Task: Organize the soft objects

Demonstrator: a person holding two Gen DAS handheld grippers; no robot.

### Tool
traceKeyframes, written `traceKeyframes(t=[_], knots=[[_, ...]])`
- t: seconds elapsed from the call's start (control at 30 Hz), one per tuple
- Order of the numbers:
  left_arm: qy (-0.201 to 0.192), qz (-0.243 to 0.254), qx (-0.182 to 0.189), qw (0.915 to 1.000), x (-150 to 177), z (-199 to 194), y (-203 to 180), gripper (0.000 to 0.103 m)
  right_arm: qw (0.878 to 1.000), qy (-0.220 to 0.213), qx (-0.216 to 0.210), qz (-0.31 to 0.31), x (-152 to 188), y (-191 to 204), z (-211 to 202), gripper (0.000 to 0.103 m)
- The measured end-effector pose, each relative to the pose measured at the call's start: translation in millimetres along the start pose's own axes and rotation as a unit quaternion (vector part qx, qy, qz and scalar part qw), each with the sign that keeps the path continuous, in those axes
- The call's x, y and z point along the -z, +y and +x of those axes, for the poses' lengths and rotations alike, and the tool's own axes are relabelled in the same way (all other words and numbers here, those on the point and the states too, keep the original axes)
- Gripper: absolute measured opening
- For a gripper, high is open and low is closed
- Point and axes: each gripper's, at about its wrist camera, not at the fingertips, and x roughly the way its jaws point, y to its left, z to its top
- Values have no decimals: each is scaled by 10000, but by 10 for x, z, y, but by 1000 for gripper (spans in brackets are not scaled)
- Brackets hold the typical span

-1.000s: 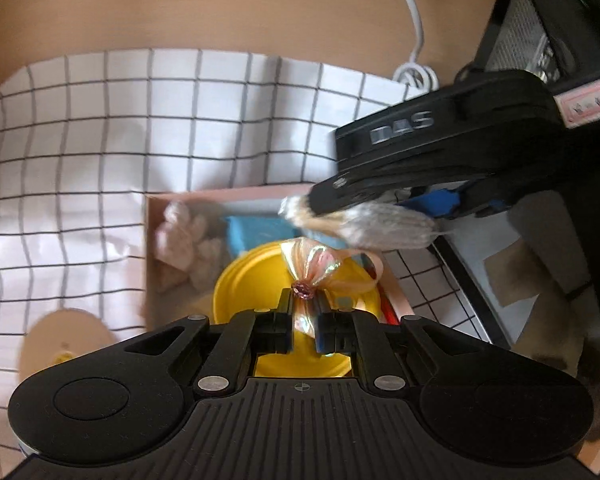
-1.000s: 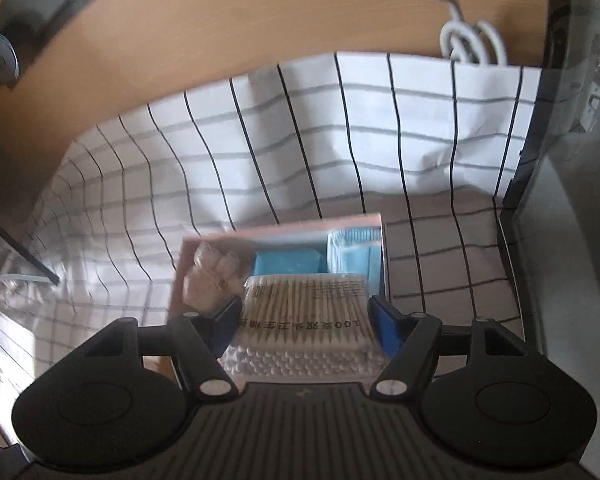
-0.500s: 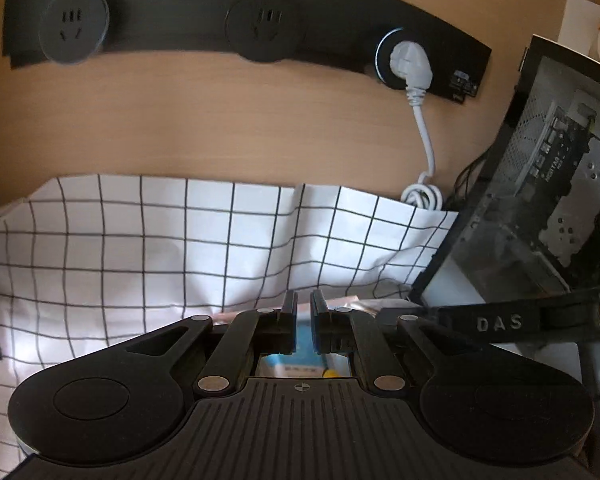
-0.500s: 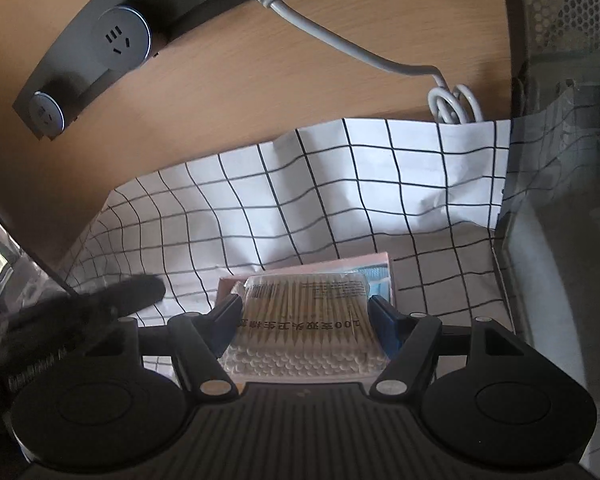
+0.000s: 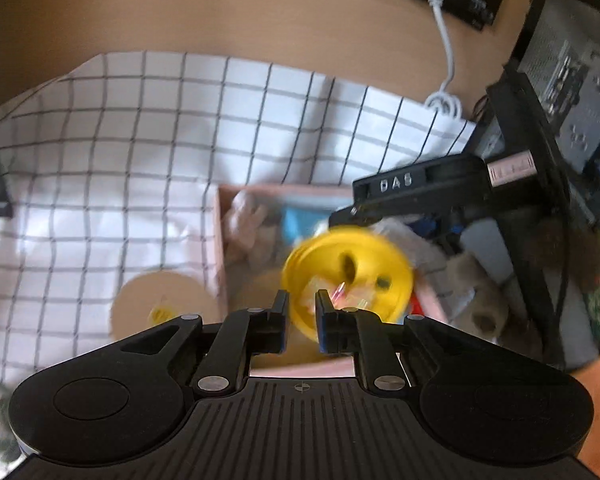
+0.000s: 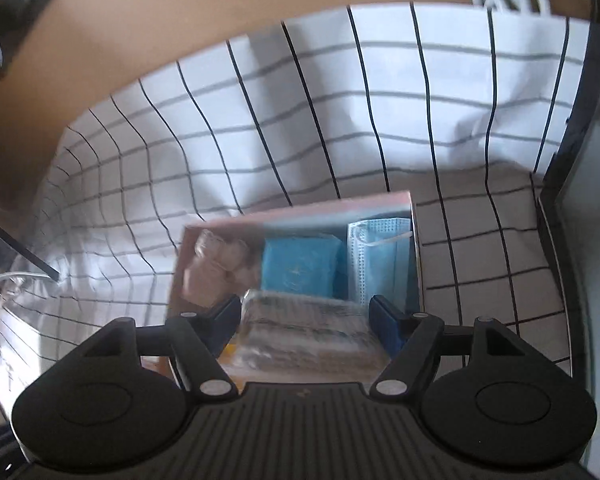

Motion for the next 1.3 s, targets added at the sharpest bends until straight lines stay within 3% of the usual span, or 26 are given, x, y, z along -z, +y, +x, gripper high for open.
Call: traceKeyframes(t=[0.1,0.23,0.3,0.33,0.43,0.57,0.67,0.8,1.0,1.13,1.23,1.3], knots=[[29,105,-235,9997,141,-62,3,15,9996,-197,-119,135,63,-25,-115,71],[3,116,-432,9990,260,-187,86,16,9951,-933,-242,240,237,-24,-390,70],[18,62,-393,9992,304,-250,147,16,9957,-827,-100,394,300,-24,-343,51],[30,29,-353,9994,326,-288,190,16,9963,-663,-68,538,325,-51,-259,46],[75,-50,-256,9996,379,-387,303,16,9944,-521,52,916,411,-134,-59,46],[137,-84,-128,9998,481,-481,456,16,9933,-559,253,976,435,-61,-143,47],[203,-124,-13,9997,581,-468,545,16,9928,-821,467,742,560,97,-401,48],[258,-113,44,9996,705,-388,542,16,9887,-1329,617,308,814,291,-806,68],[-1,-351,-442,9984,1073,-314,380,16,9737,-1984,667,-901,1394,465,-1178,84],[-140,-797,-1140,9902,1460,-250,196,17,9668,-1801,594,-1711,1866,382,-1054,84],[-77,-966,-1480,9842,1709,-158,20,18,9698,-1218,441,-2066,2092,223,-762,84],[-374,-852,-1712,9808,1829,-156,-135,20,9724,-948,364,-2101,2182,143,-609,85]])
